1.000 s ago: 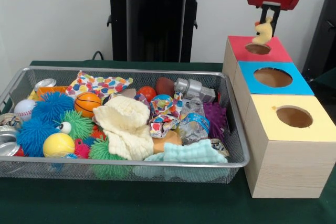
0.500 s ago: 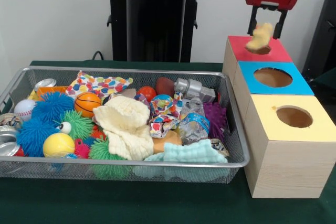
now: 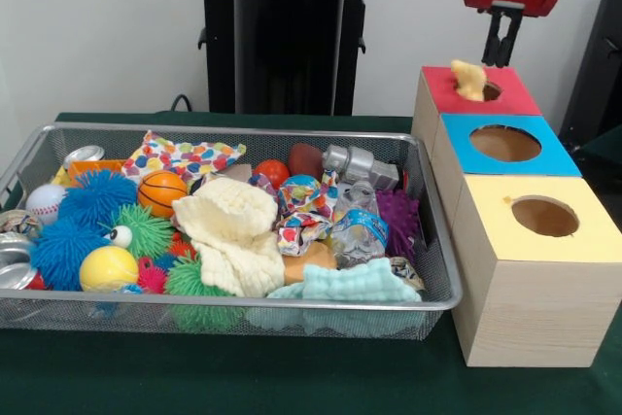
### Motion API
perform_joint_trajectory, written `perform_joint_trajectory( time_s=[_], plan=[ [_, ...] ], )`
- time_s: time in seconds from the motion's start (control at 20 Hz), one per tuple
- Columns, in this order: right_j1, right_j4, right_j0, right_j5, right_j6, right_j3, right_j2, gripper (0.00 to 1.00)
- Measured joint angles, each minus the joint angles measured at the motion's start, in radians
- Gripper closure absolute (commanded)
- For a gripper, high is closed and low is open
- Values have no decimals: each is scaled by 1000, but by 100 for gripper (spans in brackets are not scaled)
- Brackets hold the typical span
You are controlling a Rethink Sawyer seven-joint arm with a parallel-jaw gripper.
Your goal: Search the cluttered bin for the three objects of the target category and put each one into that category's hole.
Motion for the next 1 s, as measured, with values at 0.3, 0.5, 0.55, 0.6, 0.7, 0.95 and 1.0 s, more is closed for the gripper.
perform_joint_trajectory(
  time_s=[0.3, 0.5, 0.55, 0.6, 0.7, 0.95, 1.0],
  plan=[
    [0, 0, -8, 0, 0, 4, 0, 100],
    [-4, 1, -27, 0, 0, 5, 0, 100],
    [-6, 3, -36, 0, 0, 5, 1, 100],
    [-7, 5, -41, 0, 0, 5, 1, 100],
    [-17, 12, -72, 13, 0, -2, 1, 100],
    [-30, 16, -142, 92, 0, -45, 1, 100],
    [-30, 16, -153, 103, 0, -53, 1, 100]
  ],
)
